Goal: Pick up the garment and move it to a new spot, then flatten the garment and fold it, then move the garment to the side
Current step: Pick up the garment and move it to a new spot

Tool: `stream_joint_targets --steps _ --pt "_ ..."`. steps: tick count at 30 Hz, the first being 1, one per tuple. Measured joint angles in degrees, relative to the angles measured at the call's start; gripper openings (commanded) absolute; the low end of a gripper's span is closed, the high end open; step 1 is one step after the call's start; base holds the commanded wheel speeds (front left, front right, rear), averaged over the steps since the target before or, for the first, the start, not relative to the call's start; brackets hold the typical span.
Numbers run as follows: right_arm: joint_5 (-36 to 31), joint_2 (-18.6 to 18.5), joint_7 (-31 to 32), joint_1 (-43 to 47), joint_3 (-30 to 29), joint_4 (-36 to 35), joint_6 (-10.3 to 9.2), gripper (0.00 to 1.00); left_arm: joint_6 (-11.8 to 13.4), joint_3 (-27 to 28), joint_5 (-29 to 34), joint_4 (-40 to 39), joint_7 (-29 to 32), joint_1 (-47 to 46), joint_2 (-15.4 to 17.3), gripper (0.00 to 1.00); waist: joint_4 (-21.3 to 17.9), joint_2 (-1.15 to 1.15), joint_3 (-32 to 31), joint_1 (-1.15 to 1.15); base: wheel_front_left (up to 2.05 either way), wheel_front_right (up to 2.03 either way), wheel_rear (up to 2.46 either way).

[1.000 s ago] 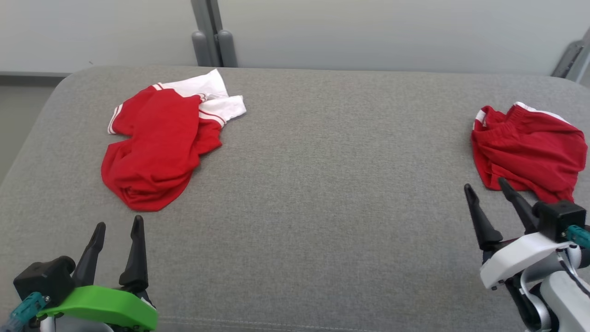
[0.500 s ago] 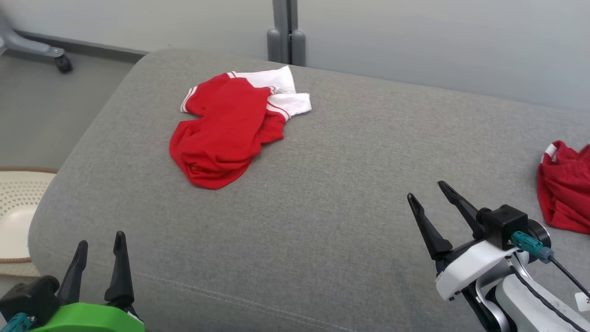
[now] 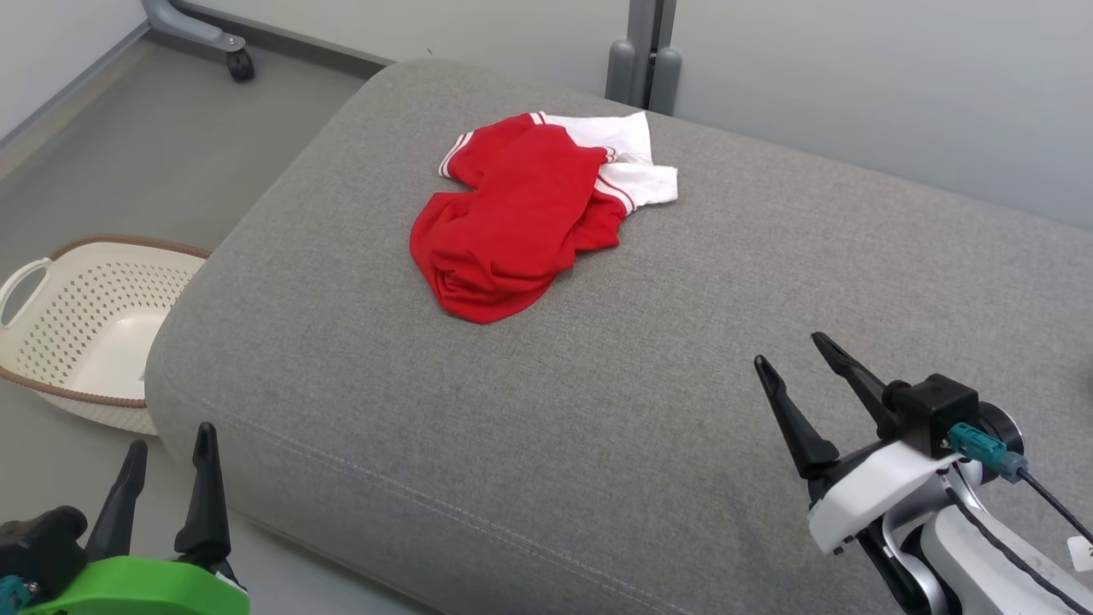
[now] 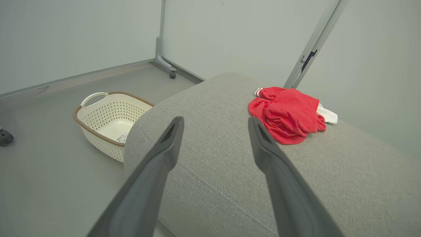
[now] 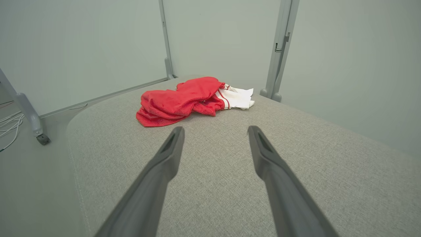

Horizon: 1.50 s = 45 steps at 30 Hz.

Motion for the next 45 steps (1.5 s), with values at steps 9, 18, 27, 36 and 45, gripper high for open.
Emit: stream_joint_targets --steps 9,18,27,36,45 --pt "-2.1 -2.9 2.2 -2.6 -2.3 -3.7 -0.11 1.00 -2.1 2.2 -6.0 -1.1 2.7 -7.5 0.8 1.00 -0.5 0.00 5.0 0.00 0.00 0.00 0.00" --pt "-4.6 -6.6 5.7 -8.0 -4.4 -8.4 -0.45 1.00 -1.6 6.3 -19.2 5.7 12.6 -21.1 1.5 1.00 -1.5 0.00 11.7 0.00 0.00 0.00 0.00" --pt "-6.6 -9.1 9.5 -12.0 -5.5 -13.1 -0.45 1.00 2.6 13.9 -34.1 16.2 21.7 -36.1 -2.8 1.00 -4.2 0.00 18.6 0.00 0.00 0.00 0.00" --pt "-7.6 -11.2 11.4 -15.2 -7.8 -16.3 -0.45 1.00 3.2 20.1 -40.0 26.1 25.8 -45.7 -3.0 1.00 -7.9 0.00 25.4 0.00 0.00 0.00 0.00" --pt "-8.0 -11.9 11.8 -15.5 -9.2 -16.6 -0.45 1.00 3.2 17.5 -39.0 36.2 30.7 -48.1 -2.0 1.00 -11.5 0.00 29.9 0.00 0.00 0.00 0.00"
